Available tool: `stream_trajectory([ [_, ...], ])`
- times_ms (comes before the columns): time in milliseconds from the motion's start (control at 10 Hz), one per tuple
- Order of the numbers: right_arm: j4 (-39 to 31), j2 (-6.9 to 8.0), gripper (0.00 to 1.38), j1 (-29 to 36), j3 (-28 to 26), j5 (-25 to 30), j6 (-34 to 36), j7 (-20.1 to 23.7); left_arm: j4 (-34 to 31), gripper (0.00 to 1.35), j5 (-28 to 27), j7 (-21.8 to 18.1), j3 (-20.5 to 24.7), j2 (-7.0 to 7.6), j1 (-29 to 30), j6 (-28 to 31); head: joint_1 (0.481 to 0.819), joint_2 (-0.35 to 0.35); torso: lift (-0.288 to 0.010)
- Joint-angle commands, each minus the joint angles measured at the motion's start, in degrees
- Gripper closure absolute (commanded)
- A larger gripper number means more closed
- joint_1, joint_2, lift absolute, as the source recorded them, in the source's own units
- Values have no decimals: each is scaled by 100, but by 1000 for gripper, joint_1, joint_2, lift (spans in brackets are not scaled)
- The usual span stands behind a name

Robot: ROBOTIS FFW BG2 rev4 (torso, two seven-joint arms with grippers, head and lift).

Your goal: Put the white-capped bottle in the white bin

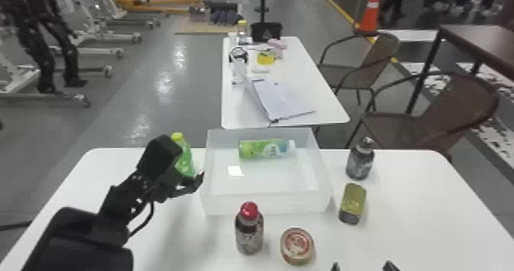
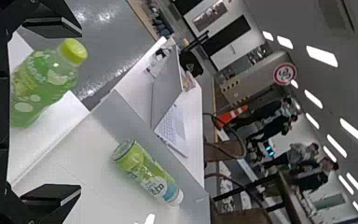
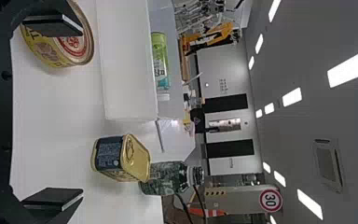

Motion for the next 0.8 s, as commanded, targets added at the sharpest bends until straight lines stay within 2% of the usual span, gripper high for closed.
stream_trajectory([
  [0, -17, -23, 85, 15, -3, -16, 0, 0, -106, 128, 618, 12, 944, -398, 644, -746, 549, 0, -100],
  [100, -25, -23, 85, 33, -3, -16, 0, 0, -106, 130, 996, 12, 1409, -398, 978, -1142, 549, 0, -100],
  [300, -25, -23, 85, 50, -3, -16, 0, 0, 34, 133, 1963, 153, 1937, -398, 1506, -1695, 549, 0, -100],
  [500, -43, -23, 85, 77, -3, -25, 0, 0, 386, 133, 2982, 311, 1998, -398, 1884, -2020, 549, 0, -100],
  [700, -52, -23, 85, 103, -11, -25, 0, 0, 579, 133, 3510, 900, 1770, -398, 2314, -2557, 549, 0, -100],
])
